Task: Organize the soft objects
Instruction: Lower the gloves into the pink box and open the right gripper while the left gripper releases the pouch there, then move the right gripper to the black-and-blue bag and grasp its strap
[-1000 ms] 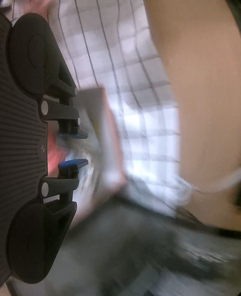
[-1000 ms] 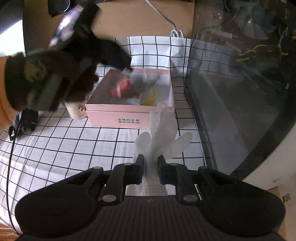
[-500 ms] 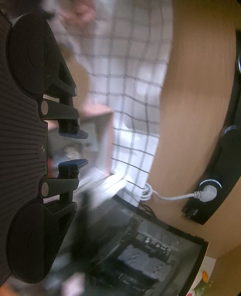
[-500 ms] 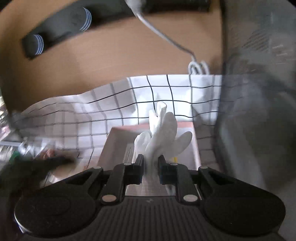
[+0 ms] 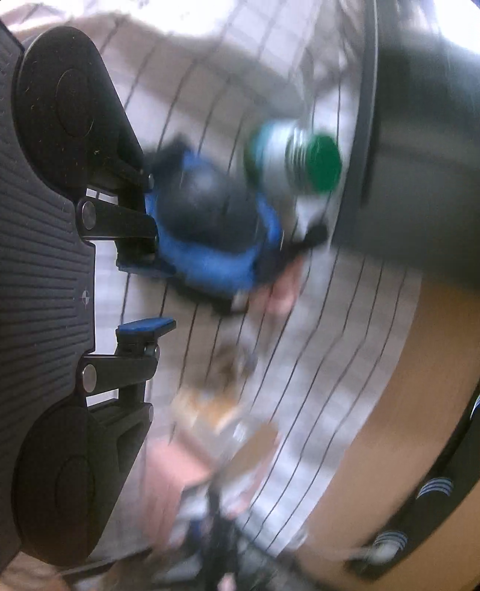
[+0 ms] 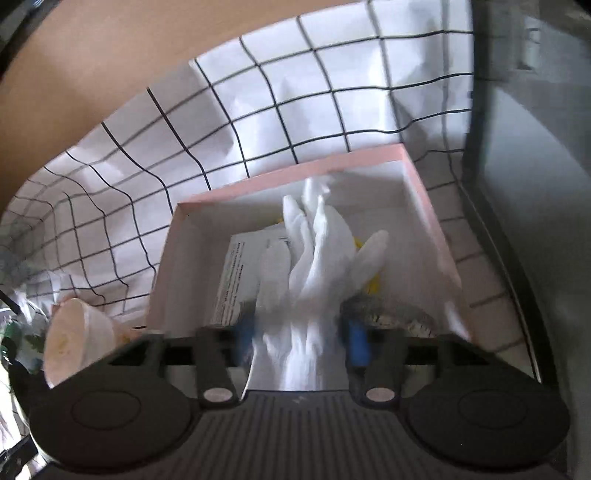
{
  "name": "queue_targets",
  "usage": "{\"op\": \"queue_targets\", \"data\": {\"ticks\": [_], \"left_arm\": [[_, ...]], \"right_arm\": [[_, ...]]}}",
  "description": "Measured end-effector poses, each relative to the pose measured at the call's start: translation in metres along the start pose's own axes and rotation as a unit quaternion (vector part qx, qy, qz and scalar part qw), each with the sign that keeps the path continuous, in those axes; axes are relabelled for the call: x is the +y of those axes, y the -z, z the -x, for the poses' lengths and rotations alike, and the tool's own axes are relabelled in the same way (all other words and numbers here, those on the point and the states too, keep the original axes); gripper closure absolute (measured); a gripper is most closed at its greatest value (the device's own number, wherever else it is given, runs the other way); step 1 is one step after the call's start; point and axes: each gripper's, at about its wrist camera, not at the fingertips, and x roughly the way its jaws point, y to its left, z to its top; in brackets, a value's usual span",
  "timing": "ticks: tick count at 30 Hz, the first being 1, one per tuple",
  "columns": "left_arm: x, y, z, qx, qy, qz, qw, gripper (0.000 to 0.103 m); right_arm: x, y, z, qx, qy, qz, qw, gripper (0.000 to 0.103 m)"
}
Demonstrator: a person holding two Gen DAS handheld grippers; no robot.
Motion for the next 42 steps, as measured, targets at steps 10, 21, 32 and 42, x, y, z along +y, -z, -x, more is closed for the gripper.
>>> {"op": "queue_targets", "data": {"ticks": [10,21,32,42], "left_arm": [[0.044,-0.014,0.003,-0.020,-0.071,0.025,0.9970,0.077],[0.085,-0.001,0.032,-0.001,-0.068,0.052,0.9963,0.077],[0.101,0.031,0.051,0.042,0.008,0.046,0.9980,0.077],[0.105,0.045,0.050,0.053,0.032,0.049,0.9969,0.077]], "right_arm": [[0.067,0.048,0.071,-0.092,0.048,0.191,0.976,0.026],[0.175,0.104,0.069,-0.081,-0.060,0.309,0.946,0.021],[0.260,0.115,0.027,-0.035,-0.147,0.339,0.929,0.021],[0.315,0.086,-0.030,-0.001,-0.161,0.277,0.947,0.037]]}}
